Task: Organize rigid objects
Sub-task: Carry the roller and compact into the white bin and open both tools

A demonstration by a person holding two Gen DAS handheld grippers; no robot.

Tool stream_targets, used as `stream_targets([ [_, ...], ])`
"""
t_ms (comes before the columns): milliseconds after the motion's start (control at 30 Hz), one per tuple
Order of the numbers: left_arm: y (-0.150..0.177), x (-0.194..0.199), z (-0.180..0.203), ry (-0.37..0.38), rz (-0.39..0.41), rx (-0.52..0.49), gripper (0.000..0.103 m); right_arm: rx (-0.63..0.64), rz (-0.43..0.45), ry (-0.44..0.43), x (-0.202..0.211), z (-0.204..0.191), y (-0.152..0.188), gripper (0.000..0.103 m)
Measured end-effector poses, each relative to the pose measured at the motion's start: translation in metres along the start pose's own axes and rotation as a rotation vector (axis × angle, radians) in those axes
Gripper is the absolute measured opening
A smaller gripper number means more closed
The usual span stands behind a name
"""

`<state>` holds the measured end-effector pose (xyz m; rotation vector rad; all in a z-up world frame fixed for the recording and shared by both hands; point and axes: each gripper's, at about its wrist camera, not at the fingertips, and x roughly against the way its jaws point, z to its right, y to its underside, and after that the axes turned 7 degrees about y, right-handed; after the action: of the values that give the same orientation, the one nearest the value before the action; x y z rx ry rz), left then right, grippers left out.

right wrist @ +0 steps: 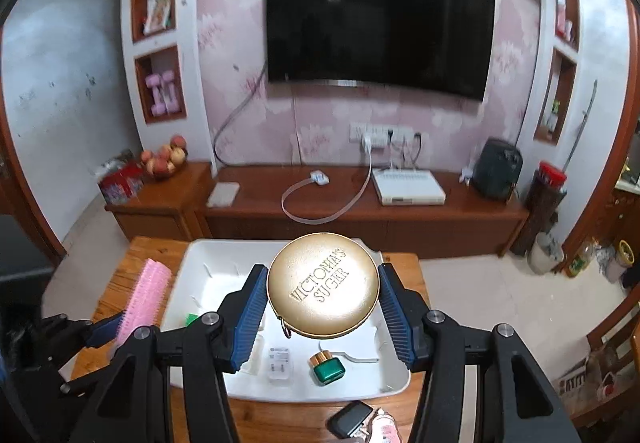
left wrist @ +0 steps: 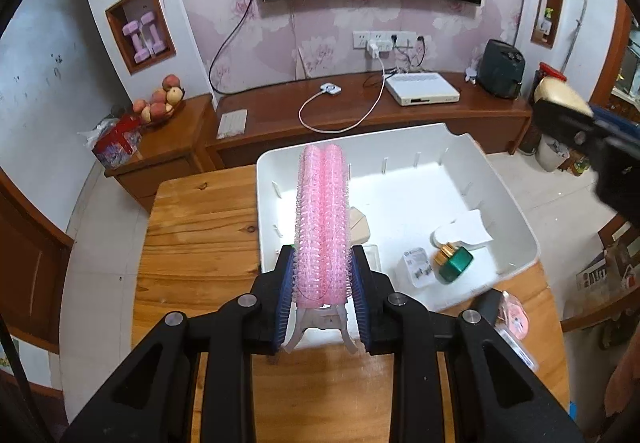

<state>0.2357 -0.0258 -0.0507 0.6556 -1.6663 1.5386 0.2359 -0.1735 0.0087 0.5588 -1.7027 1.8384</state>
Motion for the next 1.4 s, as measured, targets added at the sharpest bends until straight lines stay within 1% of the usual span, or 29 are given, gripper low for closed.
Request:
stream_targets([
  [133,-0.004,-0.036,-0.003,-0.011,-0.046,0.018,0.029,-0.002,-0.098,0.008,-0.049,-0.006,0.009,0.055],
  [300,-0.006,-0.071,-0.002,-0.013,-0.094,0.03,0.029,-0.048,-0.23,0.008,-0.107,-0.002,0.028,0.055],
  [500,-0.009,-0.1,0.004,-0.002,-0.104,0.033,0.029,-0.081,-0.343,0.005,-0.146,0.004,0.049,0.055],
  [633,-0.009,-0.115,0.006,0.002,-0.117,0.035,0.029,-0.079,-0.386,0.003,-0.156,0.007,0.056,0.056],
  [800,-0.008,-0.136,0.005,0.005,-0.163,0.053,0.029,-0.071,-0.423,0.011,-0.163,0.007,0.063,0.056],
  [833,-0.008,-0.135,0.006,-0.005,-0.144,0.044,0.03,-0.07,-0.431,0.008,-0.166,0.006,0.065,0.056],
  [933,-0.009,-0.137,0.009,-0.011,-0.147,0.025,0.03,-0.059,-0.447,0.001,-0.169,0.003,0.068,0.056],
  [1000,-0.009,-0.139,0.009,0.014,-0.157,0.025,0.03,-0.055,-0.461,-0.006,-0.171,0.001,0.071,0.056],
  [1133,-0.007,-0.145,0.009,0.025,-0.179,0.028,0.03,-0.043,-0.474,-0.01,-0.173,-0.003,0.076,0.056],
  [1167,-0.006,-0.146,0.009,0.037,-0.188,0.033,0.033,-0.041,-0.477,-0.012,-0.173,-0.004,0.077,0.056],
  [1200,-0.005,-0.146,0.009,0.05,-0.197,0.04,0.04,-0.041,-0.478,-0.014,-0.173,-0.005,0.078,0.056],
  [1233,-0.004,-0.146,0.008,0.066,-0.203,0.047,0.045,-0.041,-0.479,-0.019,-0.172,-0.005,0.079,0.056],
  [1267,-0.003,-0.144,0.008,0.08,-0.205,0.049,0.054,-0.038,-0.479,-0.025,-0.171,-0.006,0.08,0.056],
  [1300,-0.002,-0.143,0.009,0.094,-0.205,0.05,0.057,-0.036,-0.478,-0.033,-0.17,-0.006,0.081,0.057],
  [1400,0.0,-0.136,0.01,0.093,-0.203,0.044,0.058,-0.034,-0.459,-0.03,-0.163,-0.005,0.081,0.058],
])
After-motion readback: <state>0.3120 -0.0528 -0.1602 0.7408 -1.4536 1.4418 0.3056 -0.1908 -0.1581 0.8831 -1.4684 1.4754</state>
